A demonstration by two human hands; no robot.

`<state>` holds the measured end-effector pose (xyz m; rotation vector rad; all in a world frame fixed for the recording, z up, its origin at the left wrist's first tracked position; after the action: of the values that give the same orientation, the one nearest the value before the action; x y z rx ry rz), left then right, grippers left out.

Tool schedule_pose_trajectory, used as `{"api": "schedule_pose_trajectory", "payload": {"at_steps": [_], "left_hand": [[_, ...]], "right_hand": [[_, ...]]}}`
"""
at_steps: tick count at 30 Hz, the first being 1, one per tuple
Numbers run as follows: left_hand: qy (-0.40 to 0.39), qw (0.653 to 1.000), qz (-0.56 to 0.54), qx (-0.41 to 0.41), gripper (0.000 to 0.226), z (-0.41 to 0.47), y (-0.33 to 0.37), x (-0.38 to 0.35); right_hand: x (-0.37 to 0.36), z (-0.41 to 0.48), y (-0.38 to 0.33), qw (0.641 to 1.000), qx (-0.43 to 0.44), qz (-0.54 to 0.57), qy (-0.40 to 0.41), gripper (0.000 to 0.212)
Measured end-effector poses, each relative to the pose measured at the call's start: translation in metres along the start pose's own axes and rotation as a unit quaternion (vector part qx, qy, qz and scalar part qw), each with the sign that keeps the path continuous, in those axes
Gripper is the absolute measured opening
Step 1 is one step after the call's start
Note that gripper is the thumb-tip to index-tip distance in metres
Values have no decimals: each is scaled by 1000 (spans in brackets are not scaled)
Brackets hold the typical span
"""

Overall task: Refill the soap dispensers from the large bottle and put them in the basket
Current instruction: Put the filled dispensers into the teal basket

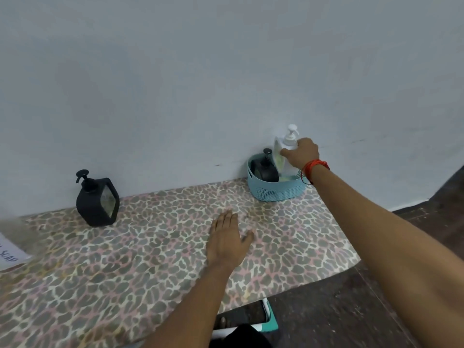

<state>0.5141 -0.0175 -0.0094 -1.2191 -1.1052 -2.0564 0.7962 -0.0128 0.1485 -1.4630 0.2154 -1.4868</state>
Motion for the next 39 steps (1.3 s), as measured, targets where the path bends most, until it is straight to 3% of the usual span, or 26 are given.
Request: {"api": "schedule_pose_trajectory", "payload": {"at_steps": [3,9,17,25,30,34,36,39], "left_hand": [[4,1000,0,2,82,0,0,0],[8,1000,9,1,82,0,1,1],[4,1000,18,-3,82,0,3,1],[3,1000,21,-3,83,0,1,-3],[0,1000,17,-1,84,0,-1,-4],[-17,1000,3,-2,85,1,-1,-2],[-26,1000,-10,0,85,0,-3,1],[-30,999,-26,4,84,-11,-17,12]], "right_hand": [[-23,-5,18,999,-1,-11,-35,47],[-45,-13,24,991,82,-40,-102,34],[-45,-7,31,968,118,-108,-192,43],[-48,-3,34,964,116,-165,-176,54],[-41,-9,24,961,98,-178,-188,48],[-25,-31,10,974,70,-163,-142,44],[-9,-49,2,995,35,-71,-60,47],[8,-89,-12,998,14,29,47,38]]}}
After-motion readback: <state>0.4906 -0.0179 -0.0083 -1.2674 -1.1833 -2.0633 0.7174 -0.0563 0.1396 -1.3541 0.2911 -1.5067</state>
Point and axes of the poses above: each hand's wrist, its own z-axis towards the middle knuckle, its own x-axis out of the back of the hand, y = z × x, the point moved 6 cm from there along z, towards the middle knuckle, and after that the axes turned 14 degrees about y, right-handed, at the moved point
